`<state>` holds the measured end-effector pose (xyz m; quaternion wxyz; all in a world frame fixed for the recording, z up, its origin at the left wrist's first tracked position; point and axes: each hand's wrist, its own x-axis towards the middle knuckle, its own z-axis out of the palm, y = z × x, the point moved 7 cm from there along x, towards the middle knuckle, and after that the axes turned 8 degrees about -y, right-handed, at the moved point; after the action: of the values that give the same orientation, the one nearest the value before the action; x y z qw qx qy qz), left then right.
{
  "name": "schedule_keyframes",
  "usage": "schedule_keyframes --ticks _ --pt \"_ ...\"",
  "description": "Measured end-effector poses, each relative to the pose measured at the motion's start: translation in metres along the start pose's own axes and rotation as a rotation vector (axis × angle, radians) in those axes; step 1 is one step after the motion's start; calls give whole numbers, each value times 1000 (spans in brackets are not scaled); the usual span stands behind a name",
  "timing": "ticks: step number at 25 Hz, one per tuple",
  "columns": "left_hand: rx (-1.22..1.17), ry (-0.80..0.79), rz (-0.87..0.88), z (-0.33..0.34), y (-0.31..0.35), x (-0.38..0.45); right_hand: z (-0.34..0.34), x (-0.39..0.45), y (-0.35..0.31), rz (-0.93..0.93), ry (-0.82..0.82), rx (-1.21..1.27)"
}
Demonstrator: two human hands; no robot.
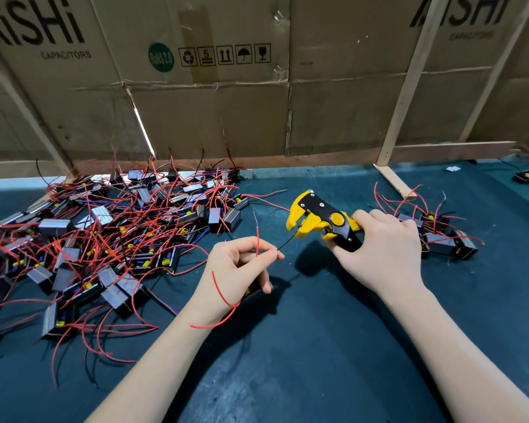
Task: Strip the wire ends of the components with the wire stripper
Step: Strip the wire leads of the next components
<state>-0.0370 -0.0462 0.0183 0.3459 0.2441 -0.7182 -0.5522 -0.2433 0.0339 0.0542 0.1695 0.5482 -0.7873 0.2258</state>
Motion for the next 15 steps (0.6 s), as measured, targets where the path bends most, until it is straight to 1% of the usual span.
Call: schedule_keyframes --ticks 6,11,15 --pt "43 9 -18 -3 -4 1 0 1 0 -7 -1 -46" --pt "170 9 -32 -5 -6 0 1 2 4 -18 22 -96" --pt "220 -7 -32 -2 -5 -2 1 2 2 -42 8 -73"
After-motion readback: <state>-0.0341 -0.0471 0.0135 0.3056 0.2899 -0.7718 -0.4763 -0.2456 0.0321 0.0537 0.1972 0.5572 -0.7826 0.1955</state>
